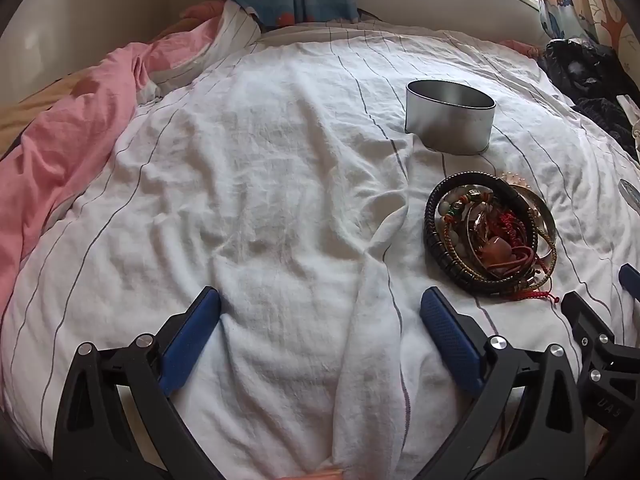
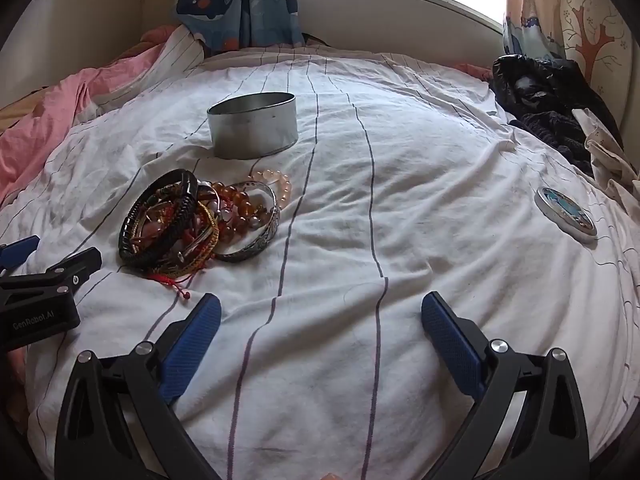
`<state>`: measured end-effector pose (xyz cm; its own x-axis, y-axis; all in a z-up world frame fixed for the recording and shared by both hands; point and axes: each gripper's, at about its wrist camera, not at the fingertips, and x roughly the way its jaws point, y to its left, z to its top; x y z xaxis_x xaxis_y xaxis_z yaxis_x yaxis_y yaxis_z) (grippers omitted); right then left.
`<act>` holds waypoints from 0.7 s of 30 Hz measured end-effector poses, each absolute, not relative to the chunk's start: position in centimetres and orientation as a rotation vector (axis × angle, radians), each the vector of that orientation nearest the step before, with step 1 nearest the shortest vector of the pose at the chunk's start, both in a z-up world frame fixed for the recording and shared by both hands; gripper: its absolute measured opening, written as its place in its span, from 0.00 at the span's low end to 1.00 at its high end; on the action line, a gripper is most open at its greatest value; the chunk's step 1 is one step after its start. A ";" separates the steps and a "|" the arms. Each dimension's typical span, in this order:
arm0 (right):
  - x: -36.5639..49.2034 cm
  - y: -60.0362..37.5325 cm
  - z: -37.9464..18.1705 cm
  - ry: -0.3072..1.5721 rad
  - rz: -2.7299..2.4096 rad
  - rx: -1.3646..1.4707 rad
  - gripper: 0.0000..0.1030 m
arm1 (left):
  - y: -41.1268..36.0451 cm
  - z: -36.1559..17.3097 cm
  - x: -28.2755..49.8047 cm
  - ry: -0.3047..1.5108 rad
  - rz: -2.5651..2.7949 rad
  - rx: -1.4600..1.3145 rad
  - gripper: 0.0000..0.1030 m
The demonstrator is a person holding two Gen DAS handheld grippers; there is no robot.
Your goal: Organize jewelry
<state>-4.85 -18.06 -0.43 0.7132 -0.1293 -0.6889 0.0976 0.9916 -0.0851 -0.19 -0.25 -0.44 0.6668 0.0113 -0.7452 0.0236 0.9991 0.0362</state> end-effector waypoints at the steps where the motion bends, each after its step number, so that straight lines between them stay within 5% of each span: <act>1: -4.8 -18.1 -0.5 0.767 -0.125 -0.044 0.93 | -0.2 -0.5 -0.2 0.841 -0.007 0.044 0.94; 21: -4.4 -18.3 -0.5 0.795 -0.114 -0.018 0.94 | -0.2 -0.2 -0.1 0.848 -0.007 0.049 0.94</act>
<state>-4.42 -18.35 -0.49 0.6945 -0.1086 -0.7112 0.0949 0.9937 -0.0591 -0.11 -0.25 -0.25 0.6617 0.0132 -0.7496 0.0262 0.9988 0.0408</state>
